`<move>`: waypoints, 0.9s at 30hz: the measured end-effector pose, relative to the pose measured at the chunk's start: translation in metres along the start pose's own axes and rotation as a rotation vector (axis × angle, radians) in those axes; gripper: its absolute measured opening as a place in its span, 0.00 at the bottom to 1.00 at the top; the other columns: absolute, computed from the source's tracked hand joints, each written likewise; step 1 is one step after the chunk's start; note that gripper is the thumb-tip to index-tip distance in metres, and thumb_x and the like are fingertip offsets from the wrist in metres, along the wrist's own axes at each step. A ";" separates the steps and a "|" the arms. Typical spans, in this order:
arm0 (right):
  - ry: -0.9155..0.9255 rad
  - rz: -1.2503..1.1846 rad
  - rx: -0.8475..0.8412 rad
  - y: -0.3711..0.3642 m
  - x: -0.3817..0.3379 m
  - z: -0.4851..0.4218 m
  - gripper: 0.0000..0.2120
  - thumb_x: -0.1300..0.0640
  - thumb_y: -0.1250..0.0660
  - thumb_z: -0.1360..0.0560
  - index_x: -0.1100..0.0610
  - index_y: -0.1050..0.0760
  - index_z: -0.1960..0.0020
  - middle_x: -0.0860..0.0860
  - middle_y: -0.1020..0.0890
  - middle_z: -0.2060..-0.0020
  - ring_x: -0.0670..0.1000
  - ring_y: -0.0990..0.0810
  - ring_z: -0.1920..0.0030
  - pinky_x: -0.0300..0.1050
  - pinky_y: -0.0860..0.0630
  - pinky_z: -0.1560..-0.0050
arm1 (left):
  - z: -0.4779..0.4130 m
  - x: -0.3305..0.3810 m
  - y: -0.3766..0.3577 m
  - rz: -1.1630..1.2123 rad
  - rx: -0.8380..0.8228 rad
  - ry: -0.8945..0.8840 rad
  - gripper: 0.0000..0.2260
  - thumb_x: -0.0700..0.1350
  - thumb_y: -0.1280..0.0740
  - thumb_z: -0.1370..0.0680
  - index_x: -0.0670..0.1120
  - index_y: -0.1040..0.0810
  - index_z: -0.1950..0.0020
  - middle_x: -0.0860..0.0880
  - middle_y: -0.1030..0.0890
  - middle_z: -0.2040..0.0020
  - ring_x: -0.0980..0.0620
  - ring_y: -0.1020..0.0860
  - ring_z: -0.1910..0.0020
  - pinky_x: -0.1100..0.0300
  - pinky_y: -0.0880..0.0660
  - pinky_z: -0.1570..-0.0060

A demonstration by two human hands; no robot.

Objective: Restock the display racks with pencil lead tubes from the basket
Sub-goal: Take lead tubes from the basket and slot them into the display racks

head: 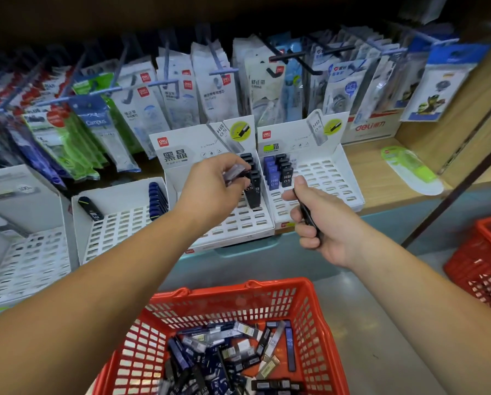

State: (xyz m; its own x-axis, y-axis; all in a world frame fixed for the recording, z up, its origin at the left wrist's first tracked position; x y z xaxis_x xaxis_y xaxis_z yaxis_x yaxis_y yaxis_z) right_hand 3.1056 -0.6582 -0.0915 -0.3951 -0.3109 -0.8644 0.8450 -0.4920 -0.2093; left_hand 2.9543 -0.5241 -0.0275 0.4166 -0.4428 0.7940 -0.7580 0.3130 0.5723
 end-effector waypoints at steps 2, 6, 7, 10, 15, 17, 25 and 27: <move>-0.024 -0.009 -0.008 0.001 0.002 0.001 0.20 0.37 0.38 0.18 0.53 0.21 0.49 0.49 0.29 0.69 0.46 0.40 0.77 0.37 0.44 0.77 | 0.001 0.003 -0.001 -0.016 -0.019 -0.002 0.07 0.40 0.27 0.21 0.50 0.15 0.46 0.47 0.16 0.57 0.53 0.25 0.73 0.62 0.25 0.74; -0.068 -0.100 -0.077 -0.001 0.002 0.002 0.21 0.45 0.47 0.17 0.56 0.21 0.52 0.51 0.28 0.69 0.48 0.40 0.78 0.36 0.45 0.76 | 0.004 0.013 -0.008 -0.064 -0.070 -0.038 0.06 0.38 0.26 0.22 0.48 0.14 0.48 0.54 0.18 0.61 0.61 0.26 0.74 0.66 0.27 0.70; -0.068 -0.101 -0.083 -0.001 0.002 0.003 0.19 0.47 0.46 0.18 0.57 0.21 0.53 0.51 0.27 0.69 0.48 0.40 0.78 0.36 0.45 0.76 | 0.004 0.015 -0.010 -0.098 -0.081 -0.059 0.06 0.38 0.25 0.23 0.48 0.14 0.48 0.57 0.18 0.61 0.62 0.25 0.72 0.65 0.25 0.67; -0.056 -0.060 -0.082 -0.002 0.002 0.006 0.09 0.54 0.39 0.19 0.56 0.24 0.54 0.51 0.27 0.69 0.47 0.39 0.79 0.37 0.45 0.78 | 0.005 0.016 -0.015 -0.188 -0.089 -0.056 0.06 0.39 0.26 0.23 0.49 0.14 0.48 0.55 0.18 0.60 0.58 0.24 0.68 0.57 0.21 0.62; 0.061 -0.030 -0.002 0.001 -0.004 0.010 0.02 0.58 0.31 0.19 0.54 0.21 0.50 0.53 0.25 0.65 0.46 0.37 0.76 0.37 0.42 0.78 | 0.002 0.015 -0.022 -0.238 -0.123 -0.009 0.06 0.40 0.26 0.23 0.48 0.14 0.47 0.48 0.15 0.57 0.49 0.18 0.61 0.53 0.19 0.57; 0.096 -0.058 0.035 0.002 -0.008 0.011 0.04 0.54 0.29 0.20 0.53 0.21 0.51 0.54 0.24 0.62 0.46 0.35 0.76 0.37 0.40 0.78 | 0.004 0.016 -0.020 -0.093 -0.102 0.062 0.06 0.42 0.24 0.23 0.47 0.15 0.47 0.51 0.18 0.61 0.54 0.22 0.66 0.59 0.22 0.63; 0.028 -0.300 -0.141 -0.017 -0.009 0.011 0.12 0.60 0.33 0.19 0.57 0.22 0.35 0.56 0.23 0.56 0.50 0.24 0.67 0.43 0.27 0.71 | 0.040 0.003 -0.022 0.572 -0.287 0.550 0.05 0.41 0.40 0.16 0.42 0.27 0.48 0.42 0.22 0.62 0.47 0.27 0.71 0.59 0.33 0.72; 0.034 -0.305 -0.145 -0.016 -0.008 0.010 0.13 0.63 0.34 0.18 0.57 0.22 0.35 0.57 0.21 0.53 0.52 0.21 0.64 0.45 0.24 0.68 | 0.041 0.006 -0.024 0.604 -0.345 0.547 0.10 0.44 0.41 0.14 0.41 0.23 0.46 0.43 0.20 0.58 0.46 0.22 0.66 0.54 0.23 0.65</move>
State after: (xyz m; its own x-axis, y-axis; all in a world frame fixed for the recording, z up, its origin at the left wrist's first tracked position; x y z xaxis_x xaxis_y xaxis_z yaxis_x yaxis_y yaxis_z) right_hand 3.0921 -0.6558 -0.0767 -0.6278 -0.1386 -0.7659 0.7328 -0.4370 -0.5216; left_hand 2.9543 -0.5688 -0.0449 0.2428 0.3167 0.9169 -0.7692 0.6388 -0.0169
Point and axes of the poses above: each hand's wrist, its own z-axis away from the middle knuckle, its own y-axis out of the back of the hand, x = y × z, the point moved 7 cm from there along -z, towards the middle knuckle
